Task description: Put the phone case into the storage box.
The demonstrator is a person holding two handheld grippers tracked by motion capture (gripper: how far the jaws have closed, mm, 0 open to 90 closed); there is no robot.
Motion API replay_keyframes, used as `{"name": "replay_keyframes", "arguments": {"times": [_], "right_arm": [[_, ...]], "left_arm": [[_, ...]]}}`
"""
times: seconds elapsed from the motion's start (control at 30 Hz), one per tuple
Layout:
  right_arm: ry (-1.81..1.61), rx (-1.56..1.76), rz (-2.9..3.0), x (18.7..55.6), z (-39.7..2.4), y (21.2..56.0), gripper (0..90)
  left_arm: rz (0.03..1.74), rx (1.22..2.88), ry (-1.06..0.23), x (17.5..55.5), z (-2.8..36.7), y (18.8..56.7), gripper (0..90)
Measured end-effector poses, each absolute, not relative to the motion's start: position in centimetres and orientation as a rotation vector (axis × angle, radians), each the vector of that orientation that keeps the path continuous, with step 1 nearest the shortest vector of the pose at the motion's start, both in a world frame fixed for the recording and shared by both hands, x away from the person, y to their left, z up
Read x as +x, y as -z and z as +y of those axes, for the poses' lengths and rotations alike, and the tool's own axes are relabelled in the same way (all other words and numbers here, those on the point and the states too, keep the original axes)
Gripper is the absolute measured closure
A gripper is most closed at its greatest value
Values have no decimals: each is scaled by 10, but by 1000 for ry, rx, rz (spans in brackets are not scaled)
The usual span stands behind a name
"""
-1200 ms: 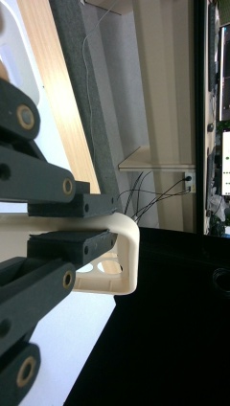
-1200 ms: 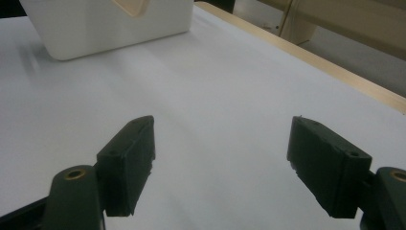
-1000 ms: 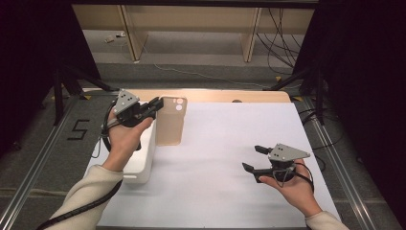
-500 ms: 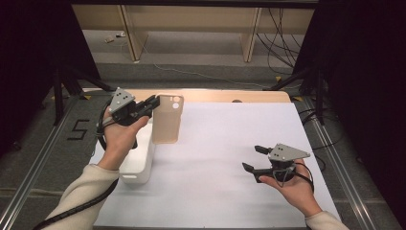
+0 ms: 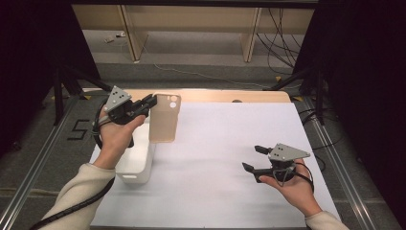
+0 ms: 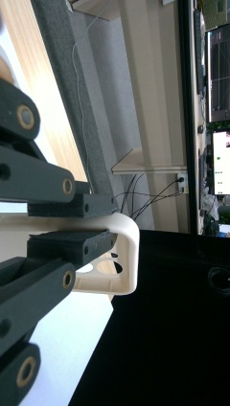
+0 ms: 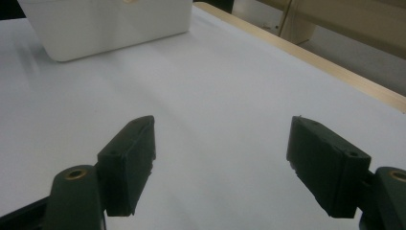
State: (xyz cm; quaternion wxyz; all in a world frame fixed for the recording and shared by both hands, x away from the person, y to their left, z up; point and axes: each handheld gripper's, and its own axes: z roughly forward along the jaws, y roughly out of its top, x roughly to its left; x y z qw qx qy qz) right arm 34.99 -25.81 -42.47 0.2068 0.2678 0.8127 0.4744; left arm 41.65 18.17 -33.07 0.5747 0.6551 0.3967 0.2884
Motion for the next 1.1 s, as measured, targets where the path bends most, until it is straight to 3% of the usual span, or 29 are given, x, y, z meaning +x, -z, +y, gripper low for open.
{"name": "replay_keyframes", "arguments": {"times": [1.1], "right_arm": [[-1324, 749, 2269, 350, -258, 426, 267]], "left_arm": [[970, 1518, -693, 417, 208, 331, 824]]}}
